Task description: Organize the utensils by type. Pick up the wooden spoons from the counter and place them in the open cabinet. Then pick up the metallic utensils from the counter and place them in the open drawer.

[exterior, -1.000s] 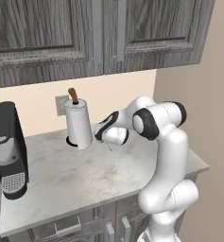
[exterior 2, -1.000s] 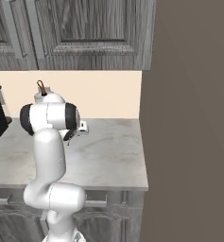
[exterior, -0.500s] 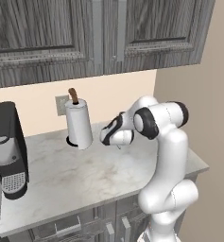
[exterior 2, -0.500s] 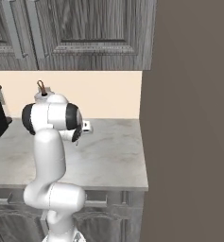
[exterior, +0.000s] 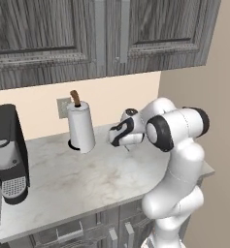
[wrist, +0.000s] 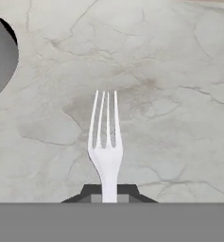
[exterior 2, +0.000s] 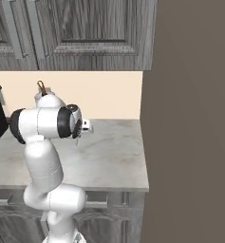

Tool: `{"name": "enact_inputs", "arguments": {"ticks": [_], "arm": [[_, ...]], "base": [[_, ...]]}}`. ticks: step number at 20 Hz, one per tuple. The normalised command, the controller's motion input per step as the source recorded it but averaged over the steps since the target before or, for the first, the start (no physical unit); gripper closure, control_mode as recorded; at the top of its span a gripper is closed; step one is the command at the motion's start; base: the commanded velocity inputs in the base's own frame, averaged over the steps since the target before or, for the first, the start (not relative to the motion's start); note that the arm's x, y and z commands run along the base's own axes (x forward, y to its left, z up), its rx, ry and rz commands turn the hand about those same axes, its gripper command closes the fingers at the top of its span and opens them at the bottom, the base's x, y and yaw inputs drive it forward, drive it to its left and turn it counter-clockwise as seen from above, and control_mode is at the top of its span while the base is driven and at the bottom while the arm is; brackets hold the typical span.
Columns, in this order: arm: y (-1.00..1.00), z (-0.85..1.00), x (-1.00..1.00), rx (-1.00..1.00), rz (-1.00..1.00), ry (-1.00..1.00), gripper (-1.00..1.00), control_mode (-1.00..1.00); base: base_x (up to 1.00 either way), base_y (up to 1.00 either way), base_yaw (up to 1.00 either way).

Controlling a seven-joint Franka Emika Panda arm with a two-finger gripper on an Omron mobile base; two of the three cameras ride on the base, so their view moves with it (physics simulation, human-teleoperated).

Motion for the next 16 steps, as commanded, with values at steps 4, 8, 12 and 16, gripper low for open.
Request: {"name": "enact_inputs", "arguments": {"ticks": [4, 8, 12, 16], "arm": [[-0.40, 0.35, -0.93, 0.00, 0.16, 0.00, 1.00, -1.00], [-0.47, 0.29, -0.97, 0.00, 0.21, -0.06, 1.00, -1.00], [-0.19, 0.54, -0.68, -0.02, 0.23, -0.02, 1.00, -1.00], [-0.02, 0.76, -0.36, -0.10, 0.21, 0.00, 1.00, -1.00]], "base": [[0.00, 0.00, 0.00], [0.00, 0.00, 0.00], [0.00, 0.00, 0.00], [0.00, 0.00, 0.00]]}}
